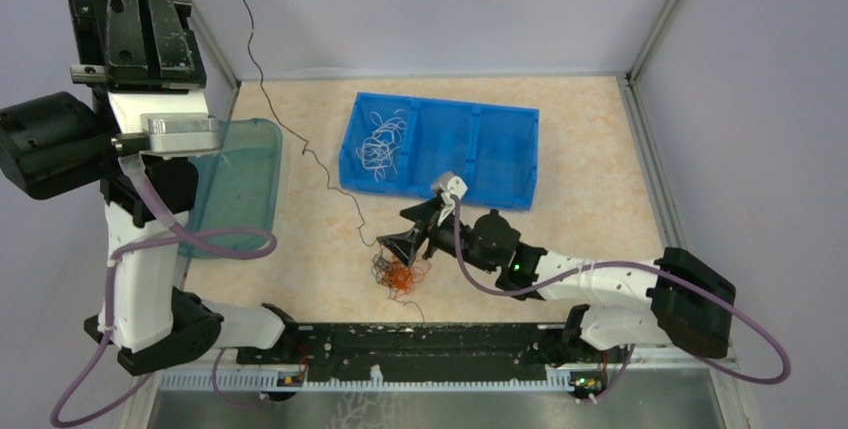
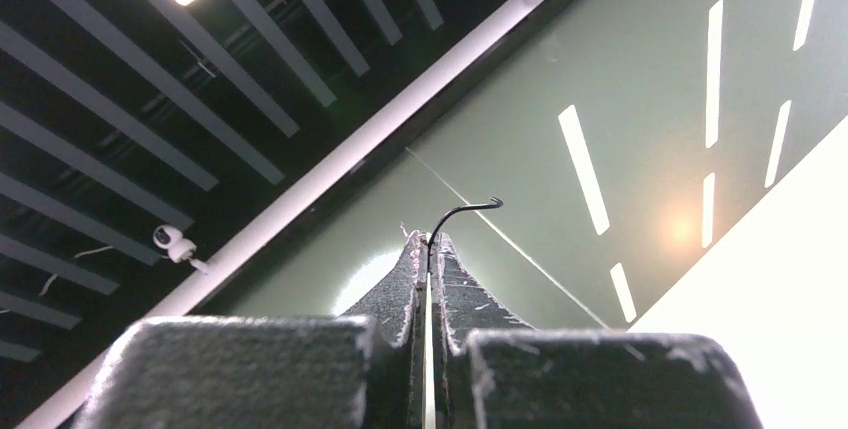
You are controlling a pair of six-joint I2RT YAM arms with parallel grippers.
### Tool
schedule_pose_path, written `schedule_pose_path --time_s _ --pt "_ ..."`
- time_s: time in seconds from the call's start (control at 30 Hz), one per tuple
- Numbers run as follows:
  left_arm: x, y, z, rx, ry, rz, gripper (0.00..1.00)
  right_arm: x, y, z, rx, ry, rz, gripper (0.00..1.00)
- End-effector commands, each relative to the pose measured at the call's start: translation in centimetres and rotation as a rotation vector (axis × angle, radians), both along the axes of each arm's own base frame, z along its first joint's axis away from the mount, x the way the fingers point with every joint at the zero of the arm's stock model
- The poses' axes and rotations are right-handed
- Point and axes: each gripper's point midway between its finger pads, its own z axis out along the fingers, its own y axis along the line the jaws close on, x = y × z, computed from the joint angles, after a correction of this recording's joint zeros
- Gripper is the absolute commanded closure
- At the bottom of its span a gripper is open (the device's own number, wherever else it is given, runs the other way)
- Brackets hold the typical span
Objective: Untangle the cables
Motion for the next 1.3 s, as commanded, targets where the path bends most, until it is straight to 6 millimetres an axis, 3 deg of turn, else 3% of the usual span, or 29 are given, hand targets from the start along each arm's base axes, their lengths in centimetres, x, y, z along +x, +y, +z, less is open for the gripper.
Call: schedule_pose_path --time_s 0.0,0.13,0.27,0.33,0.47,0.57,0.67,0.77,0.83,0.93,1.07,1.27 --pt "0.8 -0.4 -0.1 0.002 0.064 -0.049 1.0 -1.5 2.7 5.9 0.038 -0.187 0.166 0.19" --pt "1.1 -0.6 -0.4 0.016 0.08 -0.048 1.0 -2.7 5.2 6.3 0.005 -0.22 0.307 0.23" --pt "1.1 -0.6 -0.6 0.02 0.092 -0.05 1.0 -1.7 6.0 5.8 -0.024 -0.218 0.281 0.36" --pt "1.1 -0.6 -0.7 0.025 0.101 -0.051 1.0 -0.9 6.0 6.1 -0.021 -0.229 0.244 0.51" --pt "1.6 -0.7 -1.5 0.038 0.163 -0.068 1.0 -0.1 5.5 7.8 -0.016 -0.271 0.203 0.98" --pt "3.6 -1.1 -3.4 0.045 0.334 -0.116 1.0 0.2 4.5 9.7 0.014 -0.3 0.174 1.0" --pt "7.4 -2.7 -8.5 0.068 0.64 -0.185 1.0 0.7 3.1 11.7 0.048 -0.314 0.139 1.0" --pt "10.1 -5.3 -16.7 0.149 0.99 -0.271 0.98 0.6 1.6 13.7 0.099 -0.337 0.116 1.0" --pt "9.9 -7.1 -22.8 0.235 1.197 -0.354 0.96 0.2 0.5 15.1 0.14 -0.352 0.103 1.0" --pt "7.6 -9.3 -30.1 0.379 1.438 -0.509 0.94 -0.3 -0.4 16.1 0.188 -0.345 0.096 1.0" --pt "5.9 -10.6 -36.1 0.505 1.635 -0.592 0.94 -0.6 -1.2 16.9 0.24 -0.327 0.083 1.0" --pt "6.0 -11.5 -40.6 0.587 1.74 -0.6 1.0 -1.4 -0.8 18.2 0.301 -0.286 0.134 1.0"
